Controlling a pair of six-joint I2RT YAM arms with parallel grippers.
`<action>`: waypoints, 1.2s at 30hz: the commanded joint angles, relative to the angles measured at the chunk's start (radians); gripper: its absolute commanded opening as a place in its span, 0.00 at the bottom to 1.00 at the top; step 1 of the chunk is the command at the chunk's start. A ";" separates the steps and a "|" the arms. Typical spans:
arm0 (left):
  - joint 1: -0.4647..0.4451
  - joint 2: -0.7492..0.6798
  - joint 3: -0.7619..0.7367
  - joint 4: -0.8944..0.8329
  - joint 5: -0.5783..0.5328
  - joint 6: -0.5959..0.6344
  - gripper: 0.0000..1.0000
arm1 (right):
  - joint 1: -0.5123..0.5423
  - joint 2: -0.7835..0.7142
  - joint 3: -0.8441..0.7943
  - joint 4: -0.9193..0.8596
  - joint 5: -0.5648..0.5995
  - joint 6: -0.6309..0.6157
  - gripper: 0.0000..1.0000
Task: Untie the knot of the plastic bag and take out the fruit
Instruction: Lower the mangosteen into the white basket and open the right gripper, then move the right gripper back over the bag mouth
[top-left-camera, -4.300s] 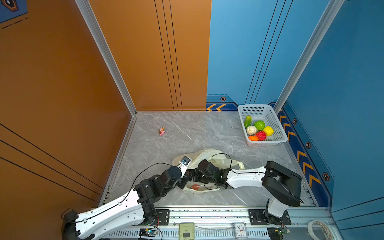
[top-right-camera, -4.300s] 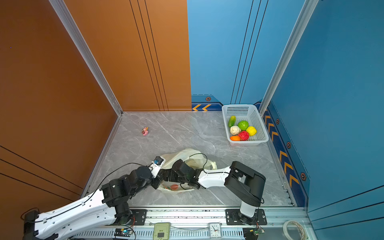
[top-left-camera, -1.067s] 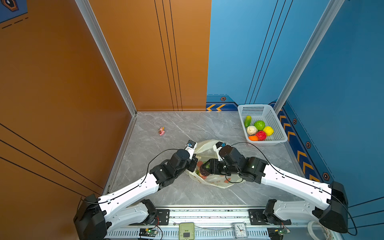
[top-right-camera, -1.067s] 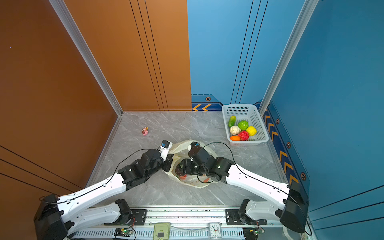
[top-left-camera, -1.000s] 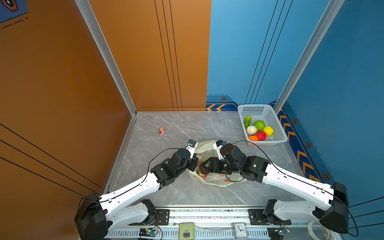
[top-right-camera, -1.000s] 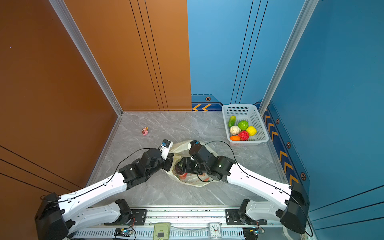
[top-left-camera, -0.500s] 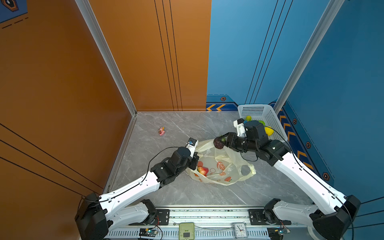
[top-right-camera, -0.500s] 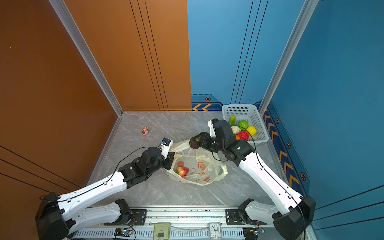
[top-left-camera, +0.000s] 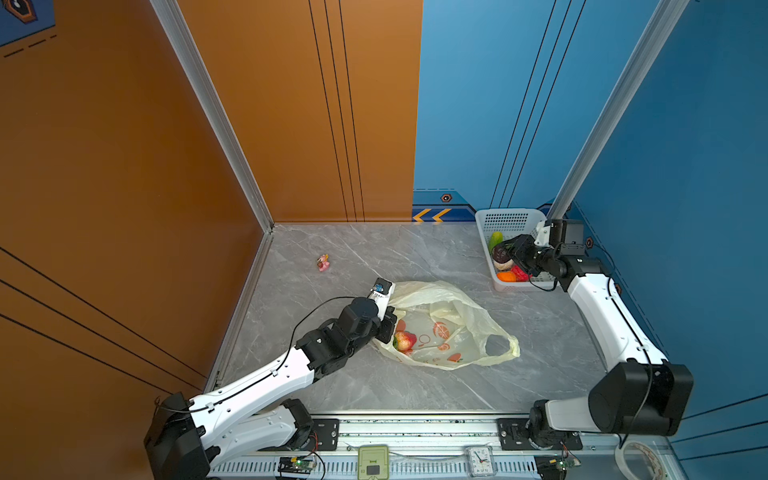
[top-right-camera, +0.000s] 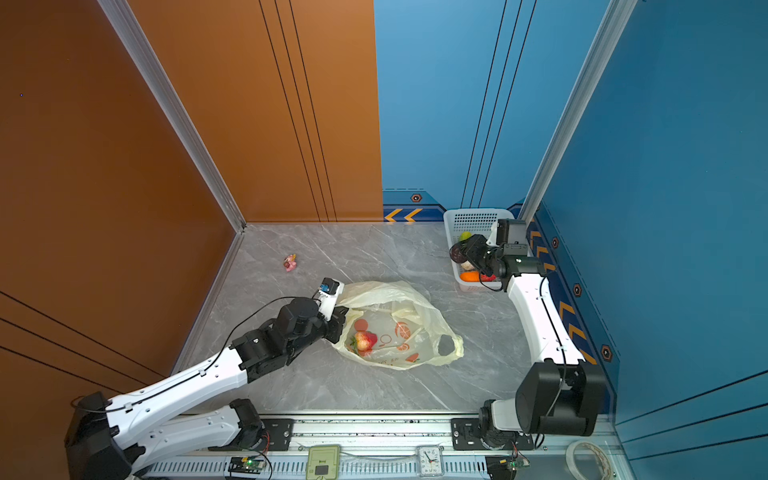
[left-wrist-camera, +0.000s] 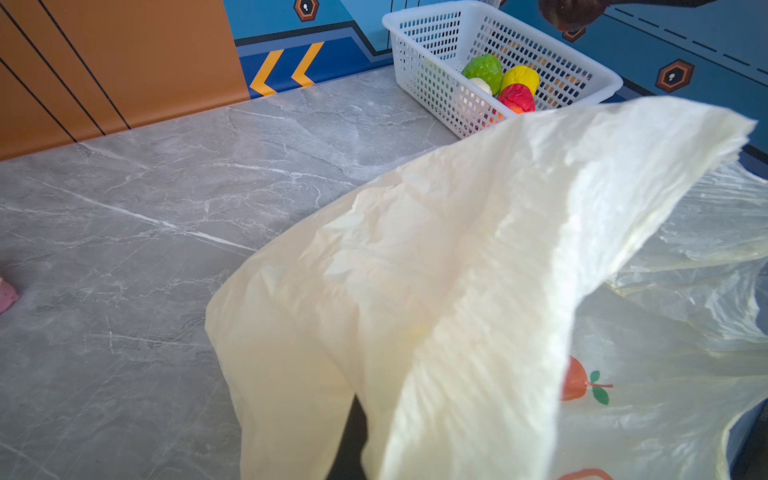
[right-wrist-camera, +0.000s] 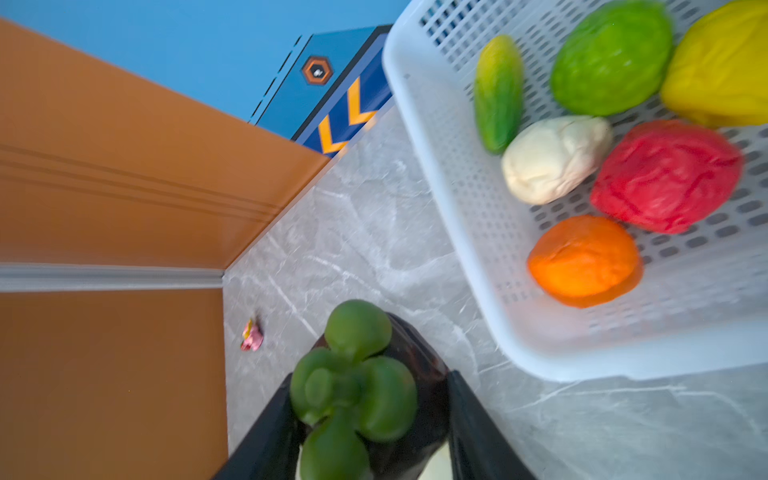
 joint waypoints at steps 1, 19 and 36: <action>-0.017 -0.021 -0.015 -0.017 -0.010 -0.016 0.00 | -0.050 0.109 0.068 0.117 0.079 -0.034 0.47; -0.057 -0.047 -0.040 -0.013 -0.028 -0.033 0.00 | -0.035 0.770 0.726 -0.093 0.345 -0.122 0.77; -0.006 -0.131 -0.085 -0.006 0.042 0.038 0.00 | 0.046 0.379 0.451 -0.137 0.213 -0.153 0.82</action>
